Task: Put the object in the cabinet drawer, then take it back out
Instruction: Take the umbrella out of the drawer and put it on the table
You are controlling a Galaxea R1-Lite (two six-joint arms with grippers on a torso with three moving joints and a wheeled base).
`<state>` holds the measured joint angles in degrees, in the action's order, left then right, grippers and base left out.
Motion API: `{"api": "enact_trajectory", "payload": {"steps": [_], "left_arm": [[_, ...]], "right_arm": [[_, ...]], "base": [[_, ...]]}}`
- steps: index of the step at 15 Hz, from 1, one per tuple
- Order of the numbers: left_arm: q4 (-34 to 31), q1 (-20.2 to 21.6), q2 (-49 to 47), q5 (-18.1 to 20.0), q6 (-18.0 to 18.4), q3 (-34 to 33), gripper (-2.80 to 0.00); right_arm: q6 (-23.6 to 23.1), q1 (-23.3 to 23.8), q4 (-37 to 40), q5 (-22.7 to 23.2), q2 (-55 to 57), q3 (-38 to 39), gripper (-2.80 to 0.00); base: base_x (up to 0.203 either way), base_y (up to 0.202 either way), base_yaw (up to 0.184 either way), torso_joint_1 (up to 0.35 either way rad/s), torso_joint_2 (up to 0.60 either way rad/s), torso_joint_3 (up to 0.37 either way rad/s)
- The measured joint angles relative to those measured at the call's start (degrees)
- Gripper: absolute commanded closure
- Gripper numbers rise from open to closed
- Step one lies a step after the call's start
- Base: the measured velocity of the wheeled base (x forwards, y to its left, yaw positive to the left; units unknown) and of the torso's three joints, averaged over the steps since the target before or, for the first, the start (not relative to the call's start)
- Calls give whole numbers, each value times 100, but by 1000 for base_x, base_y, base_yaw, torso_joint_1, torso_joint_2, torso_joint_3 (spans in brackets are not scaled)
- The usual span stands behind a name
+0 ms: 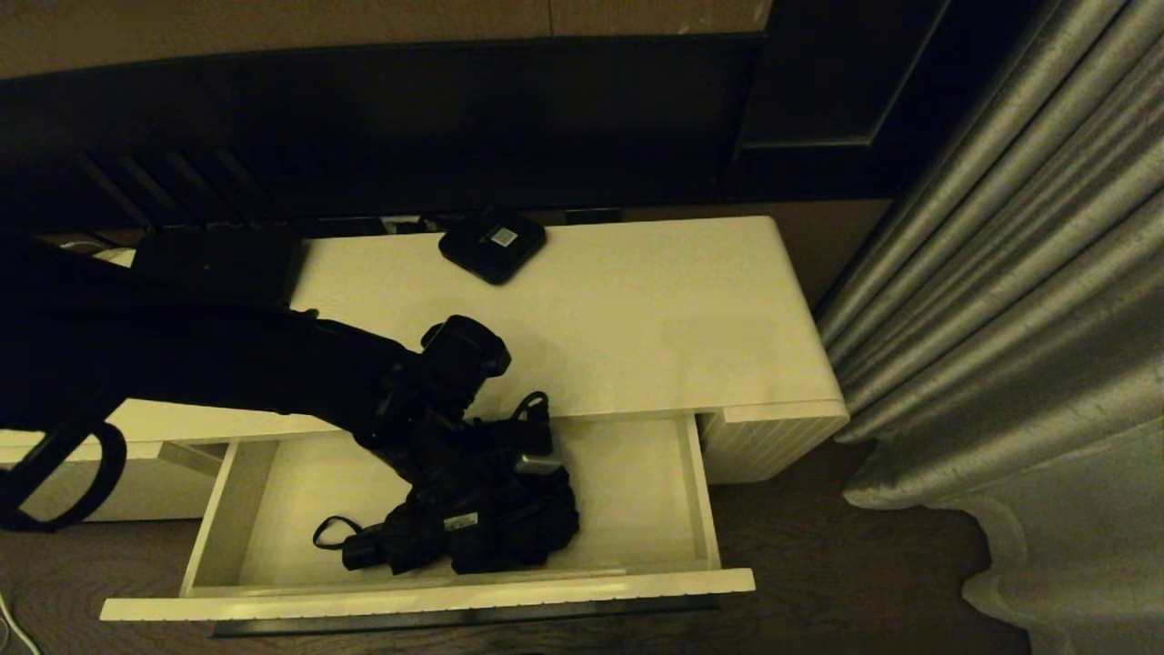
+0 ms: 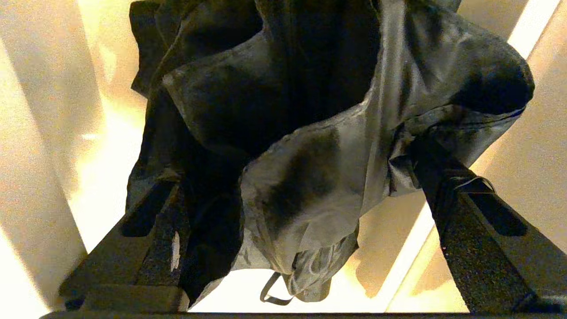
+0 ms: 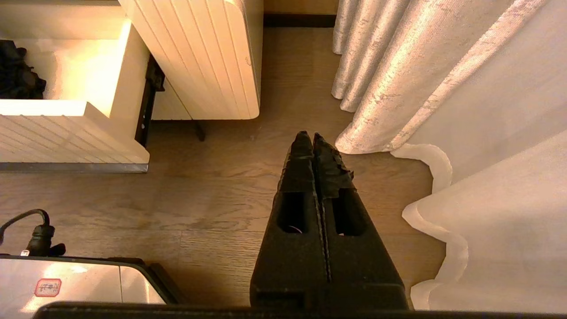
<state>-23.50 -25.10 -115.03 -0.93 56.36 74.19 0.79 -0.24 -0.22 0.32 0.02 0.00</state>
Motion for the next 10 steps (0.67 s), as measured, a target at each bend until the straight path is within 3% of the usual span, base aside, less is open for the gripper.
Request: {"api": "enact_trajectory", "payload": {"steps": [2,3,4,10], "left_arm": [[0,0,-38,-1,-12,-5,-280],[0,0,-47,0,-16,-10,-159],[-2,0,-54,0,-16,-18,0],[-9,-4,-54,20,-24,-29,0]], "right_arm": [[2,0,0,1,0,0,0],[-2,0,0,-2,0,0,0],[0,0,1,-1,0,0,0],[-2,0,1,-2,0,0,0]], "base": [[0,0,0,0,0,0],[0,0,0,0,0,0],[0,0,0,0,0,0],[0,0,0,0,0,0]]}}
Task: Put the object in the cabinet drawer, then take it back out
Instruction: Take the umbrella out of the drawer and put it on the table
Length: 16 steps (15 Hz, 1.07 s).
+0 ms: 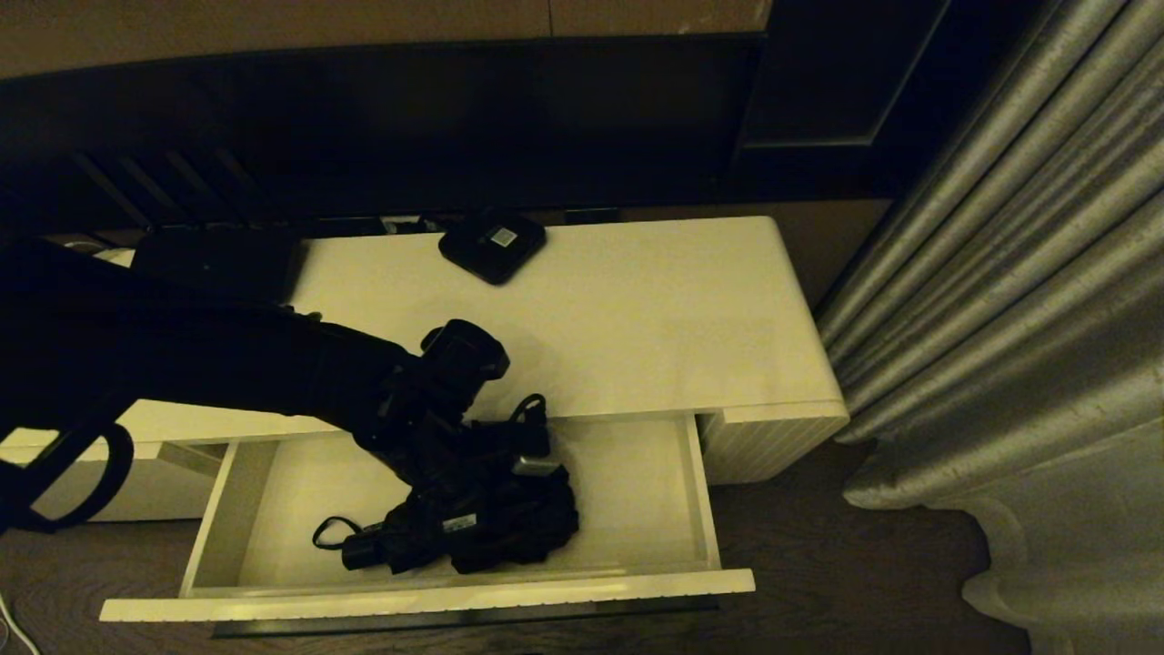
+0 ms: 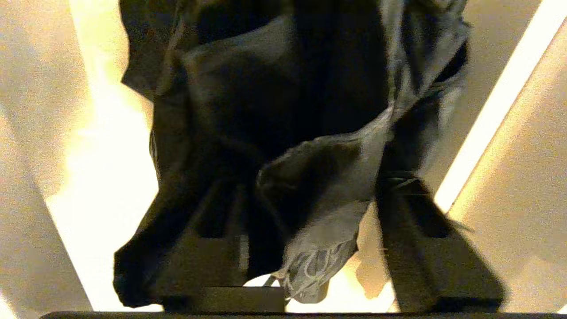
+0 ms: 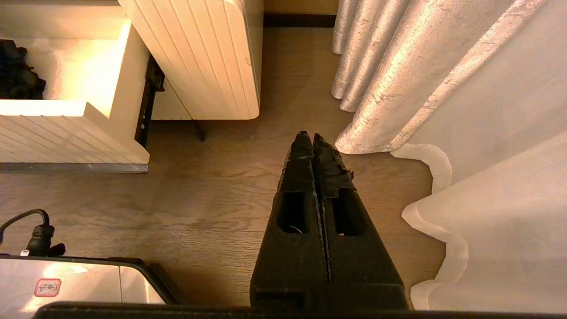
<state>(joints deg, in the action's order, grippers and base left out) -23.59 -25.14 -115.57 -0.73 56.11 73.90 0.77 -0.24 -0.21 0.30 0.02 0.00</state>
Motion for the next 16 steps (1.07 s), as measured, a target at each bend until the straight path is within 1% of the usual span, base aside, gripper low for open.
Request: {"api": "enact_trajectory", "payload": {"steps": [9,12,16], "left_arm": [[-19,2,126,-11,-17,-34,0],[-38,2,388,-28,-25,-93,0],[-75,0,1079,-95,-17,-340,0]], "right_arm": [[0,0,-1,0,0,0,0],[0,0,-1,-1,0,0,0],[0,0,-1,0,0,0,0]], "base": [[0,0,0,0,0,0],[0,0,0,0,0,0],[0,0,0,0,0,0]]}}
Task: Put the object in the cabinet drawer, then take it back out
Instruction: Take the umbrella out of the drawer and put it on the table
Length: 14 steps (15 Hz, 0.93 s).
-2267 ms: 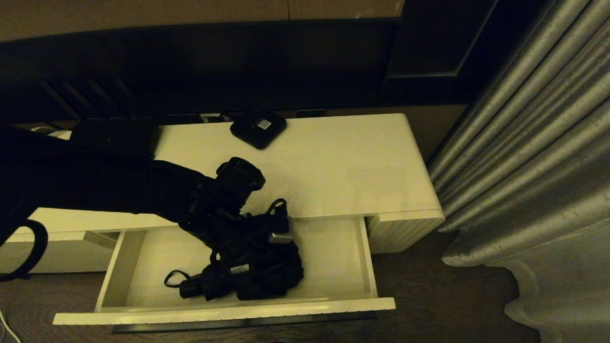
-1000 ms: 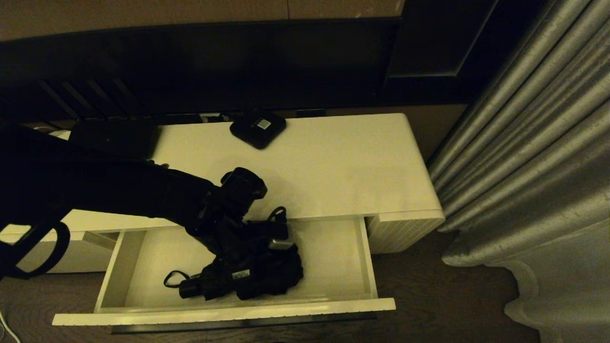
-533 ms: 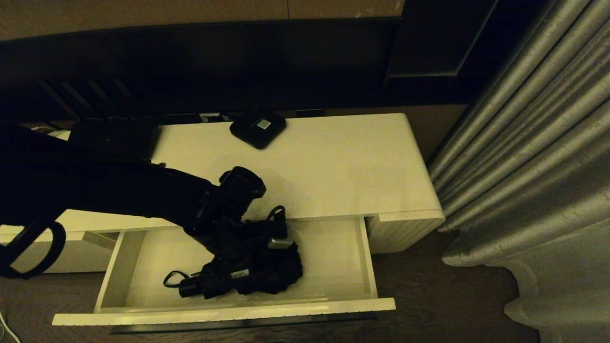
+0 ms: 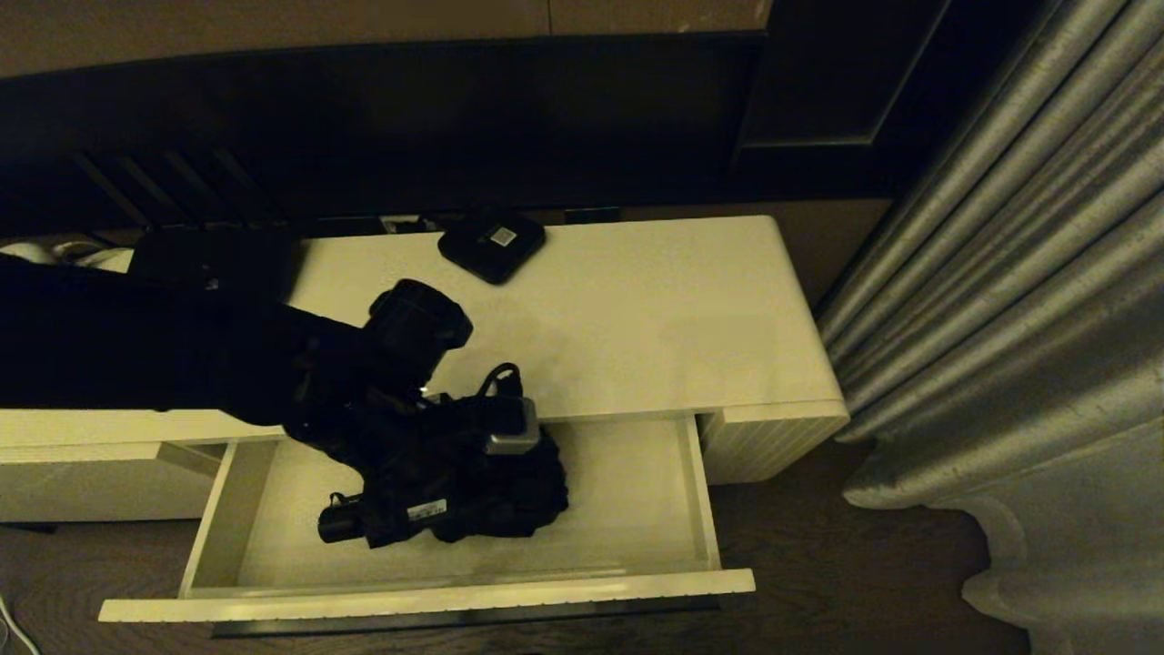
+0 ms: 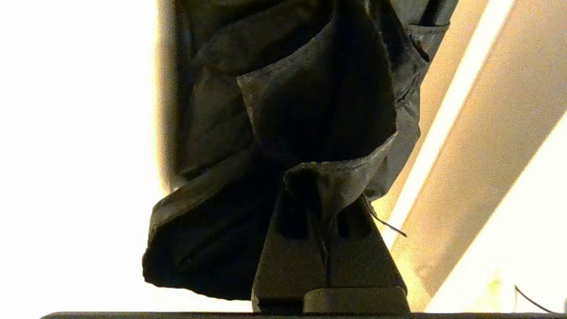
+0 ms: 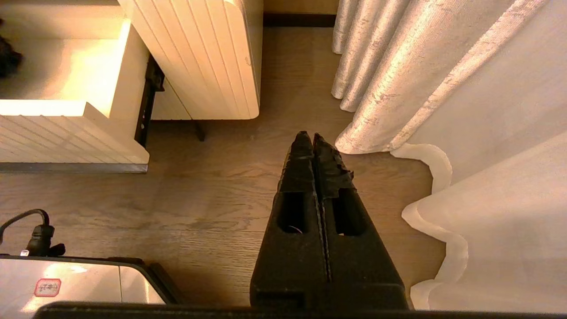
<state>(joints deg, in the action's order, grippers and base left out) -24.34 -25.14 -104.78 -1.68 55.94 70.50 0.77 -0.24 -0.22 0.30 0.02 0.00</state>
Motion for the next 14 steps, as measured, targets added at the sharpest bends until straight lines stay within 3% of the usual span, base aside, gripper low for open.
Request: {"api": "enact_trajectory", "payload": {"steps": [7,14], "left_arm": [[-10,-236,1124,-775,20,-71,0],[41,-553,1572,-1594,120,520,0]], "right_arm": [[1,0,0,0,0,0,0],[0,0,0,2,0,0,0]], "base": [[0,0,0,0,0,0],[0,0,0,0,0,0]]}}
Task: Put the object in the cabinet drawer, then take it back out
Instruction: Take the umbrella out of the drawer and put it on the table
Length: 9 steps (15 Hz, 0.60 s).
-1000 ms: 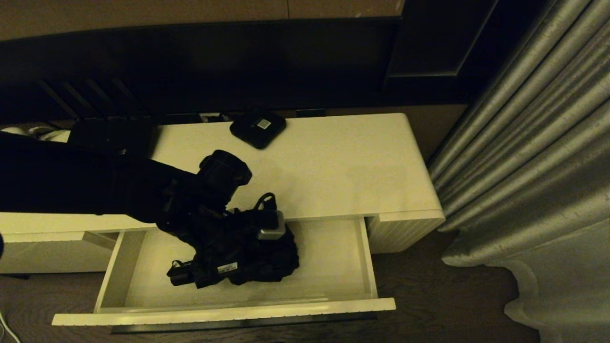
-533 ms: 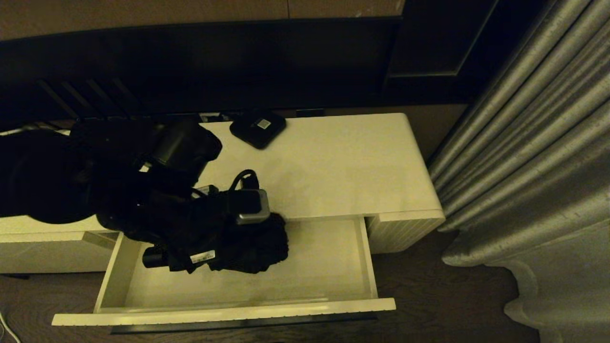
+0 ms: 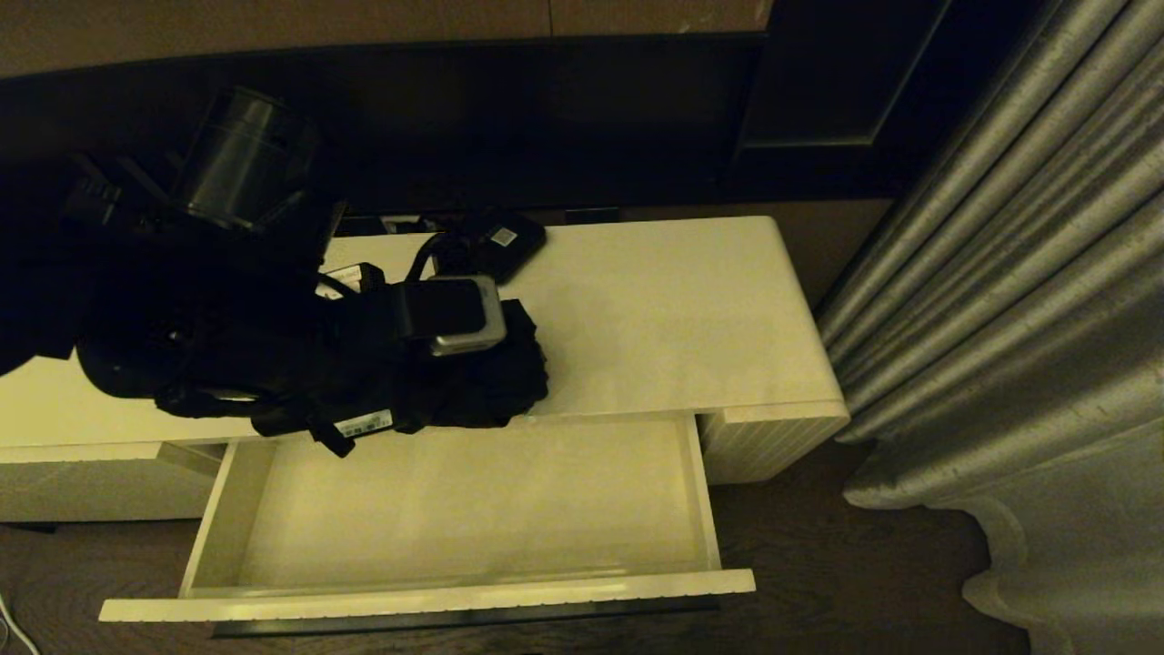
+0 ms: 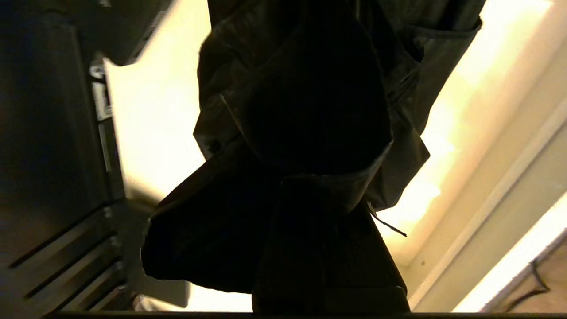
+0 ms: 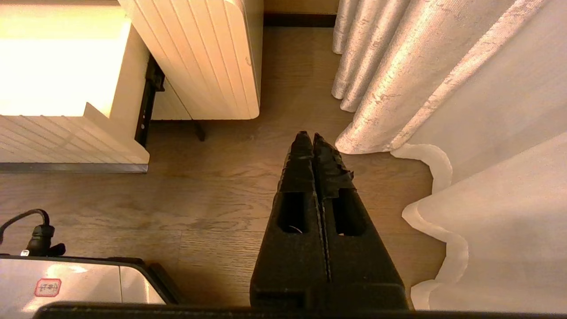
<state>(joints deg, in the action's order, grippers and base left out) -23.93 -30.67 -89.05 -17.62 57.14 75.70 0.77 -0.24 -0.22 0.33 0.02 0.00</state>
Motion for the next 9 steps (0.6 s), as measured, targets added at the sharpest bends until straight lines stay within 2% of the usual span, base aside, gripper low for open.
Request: {"api": "enact_trajectory", "payload": {"steps": [4,7,9], "left_arm": [[125,-7,-98,-210,193,250,0],[633,2,-344,-236,390,316,0],[1325,13,-597,-306,695,335,0]], "right_arm": [[0,0,1,0,0,0,0],[2,0,1,-2,0,0,0],[1,0,0,0,0,0,0]], "base": [[0,0,0,0,0,0],[0,0,0,0,0,0],[0,0,0,0,0,0]]}}
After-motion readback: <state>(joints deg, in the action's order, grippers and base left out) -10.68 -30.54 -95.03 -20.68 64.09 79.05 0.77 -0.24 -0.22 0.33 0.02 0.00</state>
